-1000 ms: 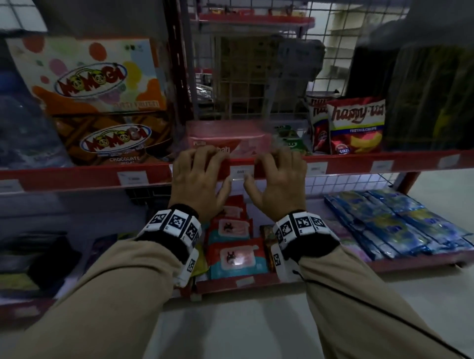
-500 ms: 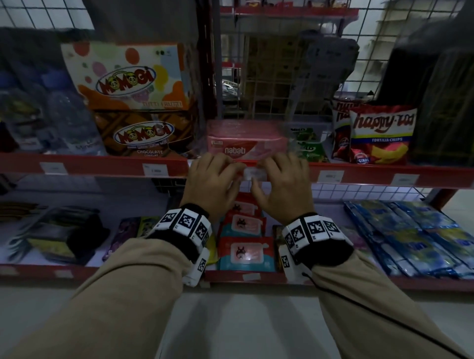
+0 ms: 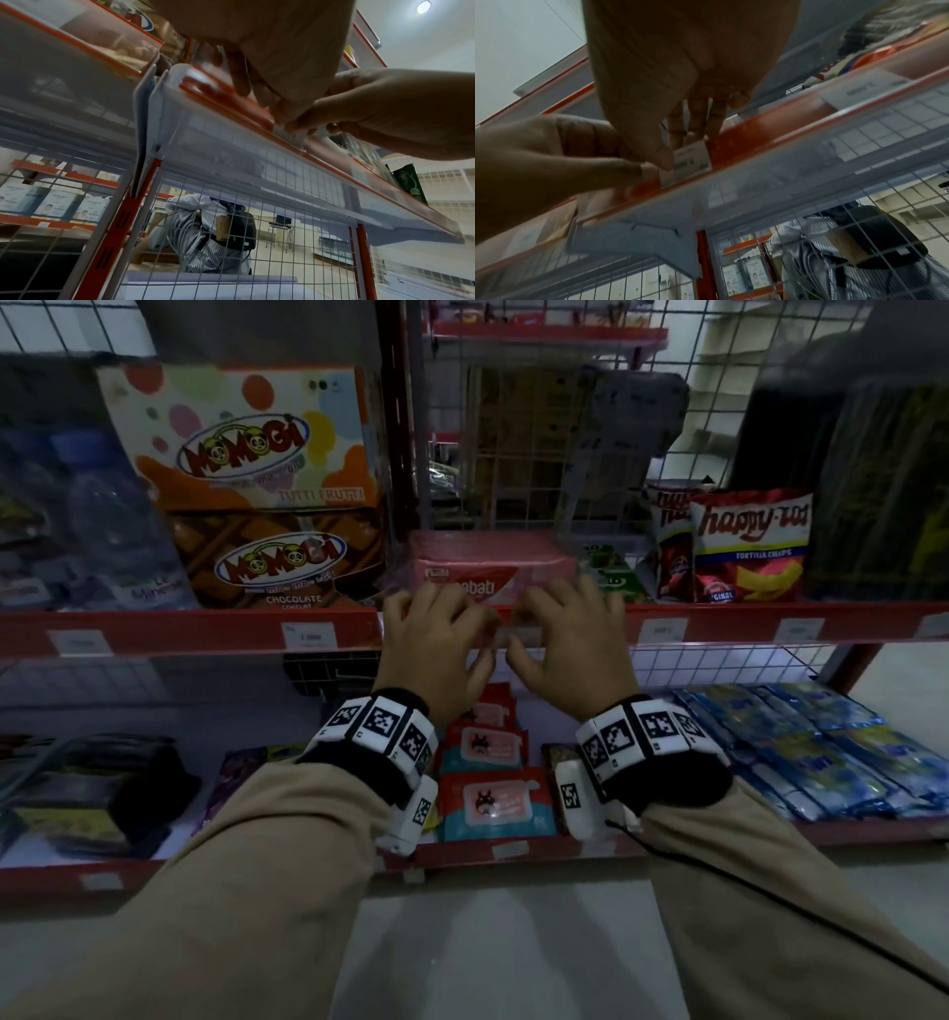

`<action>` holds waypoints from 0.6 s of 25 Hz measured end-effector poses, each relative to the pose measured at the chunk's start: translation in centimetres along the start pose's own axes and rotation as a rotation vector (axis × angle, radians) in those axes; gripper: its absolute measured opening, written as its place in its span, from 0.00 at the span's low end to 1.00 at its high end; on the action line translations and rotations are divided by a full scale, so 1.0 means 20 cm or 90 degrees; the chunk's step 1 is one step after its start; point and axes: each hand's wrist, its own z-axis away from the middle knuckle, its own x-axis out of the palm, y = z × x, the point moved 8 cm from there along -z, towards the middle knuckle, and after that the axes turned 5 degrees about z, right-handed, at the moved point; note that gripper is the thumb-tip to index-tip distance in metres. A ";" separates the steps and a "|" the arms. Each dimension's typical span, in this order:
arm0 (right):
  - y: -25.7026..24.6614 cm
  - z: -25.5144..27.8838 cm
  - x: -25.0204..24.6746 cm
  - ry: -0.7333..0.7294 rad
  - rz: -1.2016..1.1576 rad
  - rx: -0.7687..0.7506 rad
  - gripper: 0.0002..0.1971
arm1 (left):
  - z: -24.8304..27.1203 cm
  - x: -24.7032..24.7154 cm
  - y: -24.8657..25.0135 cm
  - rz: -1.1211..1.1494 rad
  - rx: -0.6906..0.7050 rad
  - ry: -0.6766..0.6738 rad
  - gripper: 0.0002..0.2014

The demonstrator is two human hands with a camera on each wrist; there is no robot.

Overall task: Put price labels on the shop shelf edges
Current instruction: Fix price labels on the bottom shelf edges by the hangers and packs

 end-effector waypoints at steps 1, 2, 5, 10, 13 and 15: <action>0.01 -0.02 0.00 -0.034 -0.004 -0.003 0.13 | 0.00 0.00 -0.01 0.000 -0.009 0.000 0.13; 0.02 -0.04 0.01 -0.071 -0.021 0.001 0.13 | 0.00 0.01 -0.01 0.006 -0.018 -0.001 0.14; 0.04 -0.10 0.00 -0.167 -0.114 0.008 0.09 | -0.02 -0.01 -0.02 0.056 -0.026 0.011 0.13; 0.09 -0.15 -0.05 -0.138 -0.354 0.111 0.06 | -0.07 -0.04 -0.09 0.088 -0.112 0.021 0.13; 0.13 -0.15 -0.06 -0.084 -0.409 0.177 0.11 | -0.11 -0.03 -0.10 0.135 -0.126 0.031 0.15; 0.13 -0.15 -0.04 -0.082 -0.443 0.194 0.12 | -0.12 -0.02 -0.10 0.148 -0.124 0.033 0.16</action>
